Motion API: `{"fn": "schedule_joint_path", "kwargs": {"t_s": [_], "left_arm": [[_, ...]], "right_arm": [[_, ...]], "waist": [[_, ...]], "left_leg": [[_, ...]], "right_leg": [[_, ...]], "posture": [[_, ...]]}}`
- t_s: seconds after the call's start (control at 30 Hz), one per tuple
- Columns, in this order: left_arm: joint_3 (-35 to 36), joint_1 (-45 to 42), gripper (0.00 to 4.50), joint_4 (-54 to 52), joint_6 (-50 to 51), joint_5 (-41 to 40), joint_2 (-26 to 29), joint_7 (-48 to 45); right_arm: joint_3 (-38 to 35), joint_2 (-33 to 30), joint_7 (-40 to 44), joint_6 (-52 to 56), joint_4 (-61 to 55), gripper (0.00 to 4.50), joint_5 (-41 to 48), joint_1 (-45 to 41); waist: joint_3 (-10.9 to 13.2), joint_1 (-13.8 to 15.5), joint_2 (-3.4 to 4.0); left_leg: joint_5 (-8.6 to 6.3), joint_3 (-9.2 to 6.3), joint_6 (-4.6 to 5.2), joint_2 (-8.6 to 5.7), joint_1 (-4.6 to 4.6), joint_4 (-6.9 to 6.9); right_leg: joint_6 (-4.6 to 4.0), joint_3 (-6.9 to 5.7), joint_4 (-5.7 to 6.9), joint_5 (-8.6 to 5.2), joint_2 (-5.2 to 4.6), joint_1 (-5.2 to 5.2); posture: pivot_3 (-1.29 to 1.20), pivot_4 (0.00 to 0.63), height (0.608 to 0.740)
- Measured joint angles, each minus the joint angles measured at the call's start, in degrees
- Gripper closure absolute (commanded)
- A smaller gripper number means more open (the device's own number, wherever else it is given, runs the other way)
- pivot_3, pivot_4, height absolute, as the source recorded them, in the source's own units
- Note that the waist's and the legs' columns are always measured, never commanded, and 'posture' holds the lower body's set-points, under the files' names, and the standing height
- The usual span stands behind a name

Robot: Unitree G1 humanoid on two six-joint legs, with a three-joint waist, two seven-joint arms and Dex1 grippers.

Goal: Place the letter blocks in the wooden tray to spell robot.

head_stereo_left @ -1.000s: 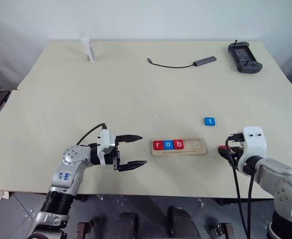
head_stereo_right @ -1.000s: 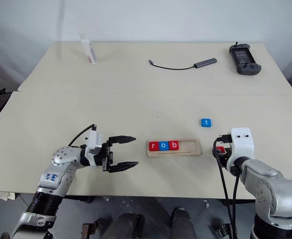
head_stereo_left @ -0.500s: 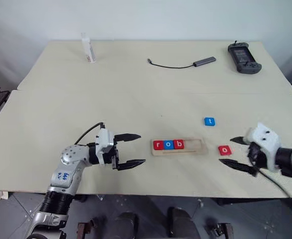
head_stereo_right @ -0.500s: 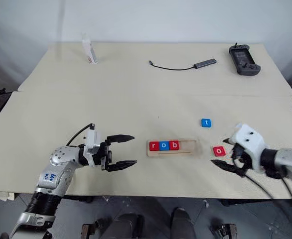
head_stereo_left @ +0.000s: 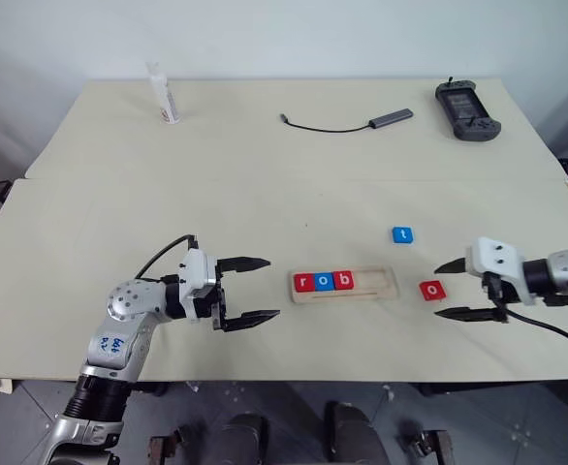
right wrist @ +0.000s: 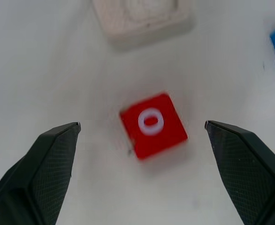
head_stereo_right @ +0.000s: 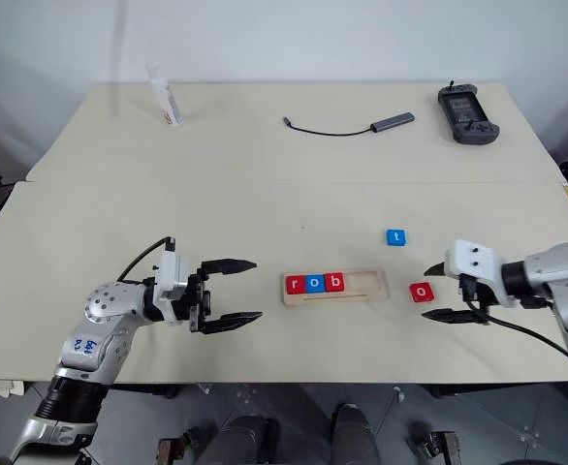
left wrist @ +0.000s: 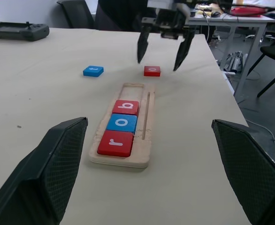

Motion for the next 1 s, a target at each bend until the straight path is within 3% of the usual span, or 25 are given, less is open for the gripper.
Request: {"fn": "schedule_joint_path", "kwargs": {"t_s": [0.07,0.17,0.37,0.53,0.73,1.0], "left_arm": [[0.02,0.54,0.0,-0.78,0.18,0.0,0.05,0.35],[0.02,0.84,0.0,-0.9,0.45,0.0,0.06,0.54],[0.02,1.03,0.0,-1.15,0.49,0.0,0.06,1.04],[0.02,1.29,0.0,-1.19,0.49,0.0,0.05,1.28],[0.04,2.41,0.0,-2.28,0.48,0.0,-0.07,2.26],[0.16,4.06,0.0,-3.45,0.46,0.0,-0.16,4.31]], "right_arm": [[0.67,0.48,0.41,-0.83,1.37,0.05,-0.67,-0.83],[1.37,0.48,0.96,-1.09,1.85,0.59,-1.34,-1.65],[1.49,0.41,2.51,-0.12,1.77,2.54,-1.79,-2.31],[1.49,0.41,3.63,2.17,-0.07,2.54,-1.61,-3.87],[1.83,2.25,4.12,13.68,-9.53,2.54,1.92,-9.2],[6.48,5.56,2.23,20.33,-13.65,2.54,0.61,-11.86]], "waist": [[0.0,0.2,0.01],[0.0,0.22,0.01],[-0.01,0.16,0.01],[-0.01,0.17,0.02],[-0.01,-0.07,0.04],[-0.01,1.32,0.04]], "left_leg": [[0.0,-0.05,0.0,-0.03,-0.02,0.01],[0.0,-0.07,0.0,-0.05,-0.02,0.03],[0.0,-0.07,0.0,-0.04,-0.02,0.03],[0.0,-0.07,0.0,-0.04,-0.03,0.03],[-0.02,-0.07,-0.05,0.03,-0.03,0.02],[-0.04,-0.18,0.0,-0.11,-0.17,0.03]], "right_leg": [[-0.01,-0.02,0.0,0.0,-0.02,0.0],[-0.01,-0.03,0.0,0.0,-0.03,0.01],[-0.01,-0.04,0.0,0.0,-0.02,0.01],[-0.01,-0.04,0.0,0.0,-0.03,0.01],[-0.03,-0.03,0.0,-0.01,0.01,-0.03],[-0.03,-0.08,0.03,-0.01,-0.08,-0.07]], "posture": [[0.0,0.15,0.74],[0.0,0.15,0.74],[0.0,0.15,0.74],[0.0,0.15,0.74],[0.0,0.15,0.74],[0.0,0.15,0.74]]}}
